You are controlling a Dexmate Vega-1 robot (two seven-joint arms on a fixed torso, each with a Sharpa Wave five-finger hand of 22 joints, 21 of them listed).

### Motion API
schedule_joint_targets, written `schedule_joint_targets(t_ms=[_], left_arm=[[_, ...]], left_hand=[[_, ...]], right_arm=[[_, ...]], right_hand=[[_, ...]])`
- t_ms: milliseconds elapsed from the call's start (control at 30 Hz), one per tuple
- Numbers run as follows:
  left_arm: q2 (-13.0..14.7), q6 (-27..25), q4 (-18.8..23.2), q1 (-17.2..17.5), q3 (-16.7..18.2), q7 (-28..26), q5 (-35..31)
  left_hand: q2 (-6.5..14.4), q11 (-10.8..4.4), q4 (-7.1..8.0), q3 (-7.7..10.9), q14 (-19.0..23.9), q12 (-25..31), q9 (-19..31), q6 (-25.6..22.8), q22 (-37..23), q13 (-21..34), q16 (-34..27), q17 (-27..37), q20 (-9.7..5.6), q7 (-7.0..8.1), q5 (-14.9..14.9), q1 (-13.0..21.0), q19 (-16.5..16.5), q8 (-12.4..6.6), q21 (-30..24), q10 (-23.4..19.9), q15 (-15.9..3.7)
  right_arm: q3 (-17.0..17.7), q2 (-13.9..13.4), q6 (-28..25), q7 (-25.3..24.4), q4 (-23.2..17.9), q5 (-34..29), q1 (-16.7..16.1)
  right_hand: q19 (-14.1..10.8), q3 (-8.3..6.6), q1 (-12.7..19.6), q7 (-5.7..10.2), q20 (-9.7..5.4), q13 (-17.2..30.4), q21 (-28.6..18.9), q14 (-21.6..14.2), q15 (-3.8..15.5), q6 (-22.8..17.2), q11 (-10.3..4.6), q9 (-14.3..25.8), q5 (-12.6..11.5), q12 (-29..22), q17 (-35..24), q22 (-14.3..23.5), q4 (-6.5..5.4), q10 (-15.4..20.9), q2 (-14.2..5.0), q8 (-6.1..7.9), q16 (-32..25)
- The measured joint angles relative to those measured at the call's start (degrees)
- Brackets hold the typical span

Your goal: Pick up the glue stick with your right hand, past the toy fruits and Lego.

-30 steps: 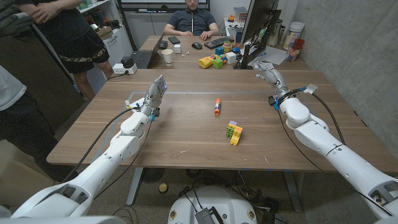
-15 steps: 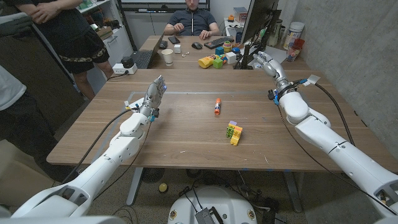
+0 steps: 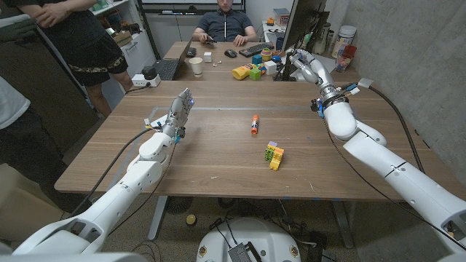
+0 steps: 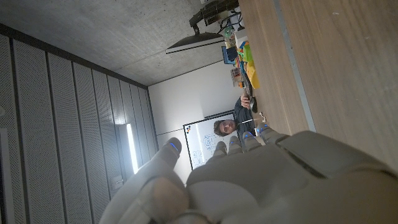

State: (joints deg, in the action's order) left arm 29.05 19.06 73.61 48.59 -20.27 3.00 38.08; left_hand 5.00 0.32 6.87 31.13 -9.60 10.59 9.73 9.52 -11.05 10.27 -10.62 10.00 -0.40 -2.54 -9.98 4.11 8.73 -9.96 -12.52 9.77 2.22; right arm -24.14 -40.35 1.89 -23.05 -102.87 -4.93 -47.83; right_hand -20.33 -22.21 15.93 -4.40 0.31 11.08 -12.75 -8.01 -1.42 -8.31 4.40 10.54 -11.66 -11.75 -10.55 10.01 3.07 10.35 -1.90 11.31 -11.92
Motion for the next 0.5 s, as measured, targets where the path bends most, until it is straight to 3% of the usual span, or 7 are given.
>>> schedule_joint_targets(t_ms=[267, 500], left_arm=[[0.1, 0.4, 0.1, 0.2, 0.2, 0.2, 0.2], [0.1, 0.8, -0.3, 0.2, 0.3, 0.9, 0.5]], left_hand=[[0.0, 0.00, 0.00, 0.00, 0.0, 0.0, 0.0, 0.0, 0.0, 0.0, 0.0, 0.0, 0.22, 0.00, 0.0, 0.0, 0.2, 0.00, 0.0, 0.0, 0.00], [0.0, 0.00, 0.00, 0.00, 0.0, 0.0, 0.0, 0.0, 0.0, 0.0, 0.0, 0.0, 0.22, 0.00, 0.0, 0.0, 0.2, 0.00, 0.0, 0.0, 0.00]], right_arm=[[-1.5, -0.2, -2.9, -1.2, -2.4, -6.9, 0.4], [-3.5, -0.2, -6.3, -1.4, -4.1, -13.1, 1.3]], right_hand=[[0.0, 0.40, 0.0, 0.00, 0.00, 0.0, 0.0, 0.0, 0.00, 0.0, -0.10, 0.0, -0.1, 0.0, 0.0, 0.0, 0.40, 0.1, 0.02, 0.00, 0.0], [-0.4, 0.85, 1.4, 0.31, 0.41, 0.0, 0.0, -0.4, 0.41, -0.3, -0.61, 0.0, -0.2, 0.0, 0.2, -0.1, 1.37, 0.6, 1.37, 0.00, 0.0]])
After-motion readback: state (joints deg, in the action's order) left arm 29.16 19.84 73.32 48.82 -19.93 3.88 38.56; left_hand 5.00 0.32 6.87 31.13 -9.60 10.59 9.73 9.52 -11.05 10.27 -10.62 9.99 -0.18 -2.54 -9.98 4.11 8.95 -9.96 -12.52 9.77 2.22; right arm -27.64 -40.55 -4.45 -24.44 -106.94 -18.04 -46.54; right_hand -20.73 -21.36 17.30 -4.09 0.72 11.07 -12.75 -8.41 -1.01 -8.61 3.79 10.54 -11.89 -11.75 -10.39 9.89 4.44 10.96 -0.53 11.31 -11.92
